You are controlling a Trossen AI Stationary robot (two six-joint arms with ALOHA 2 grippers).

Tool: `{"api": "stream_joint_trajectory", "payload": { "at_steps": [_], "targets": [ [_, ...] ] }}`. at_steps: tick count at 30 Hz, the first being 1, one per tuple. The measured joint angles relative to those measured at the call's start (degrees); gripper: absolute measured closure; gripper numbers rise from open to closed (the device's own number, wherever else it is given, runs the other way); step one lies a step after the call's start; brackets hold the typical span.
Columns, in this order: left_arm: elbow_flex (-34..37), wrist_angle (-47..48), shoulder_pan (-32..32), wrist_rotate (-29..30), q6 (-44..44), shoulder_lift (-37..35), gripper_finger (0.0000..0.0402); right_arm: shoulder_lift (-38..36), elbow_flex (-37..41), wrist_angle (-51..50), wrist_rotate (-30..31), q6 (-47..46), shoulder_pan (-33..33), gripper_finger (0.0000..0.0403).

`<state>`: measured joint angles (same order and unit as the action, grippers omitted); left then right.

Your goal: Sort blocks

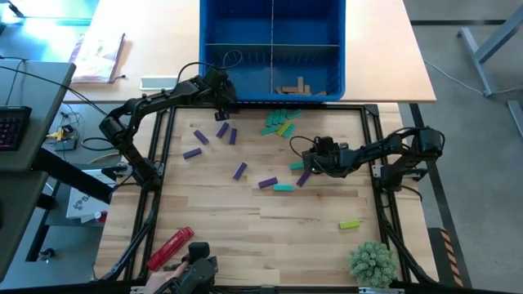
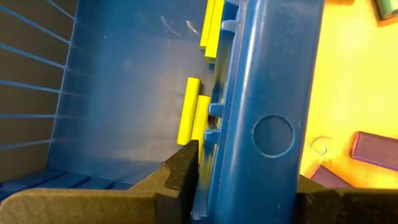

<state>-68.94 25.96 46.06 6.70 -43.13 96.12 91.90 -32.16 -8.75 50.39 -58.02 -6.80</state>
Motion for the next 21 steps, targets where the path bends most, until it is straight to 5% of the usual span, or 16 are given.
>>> {"api": "stream_joint_trajectory", "payload": {
  "at_steps": [9,21],
  "targets": [
    [0.0,0.0,0.0,0.1,0.1,0.0,0.0319,0.0,5.7,14.1,-6.7,2.5,-0.3,0.019],
    [0.0,0.1,-0.1,3.7,-1.8,-0.1,0.0319,-0.1,5.8,14.7,-7.8,11.9,-0.3,0.019]
  ]
}}
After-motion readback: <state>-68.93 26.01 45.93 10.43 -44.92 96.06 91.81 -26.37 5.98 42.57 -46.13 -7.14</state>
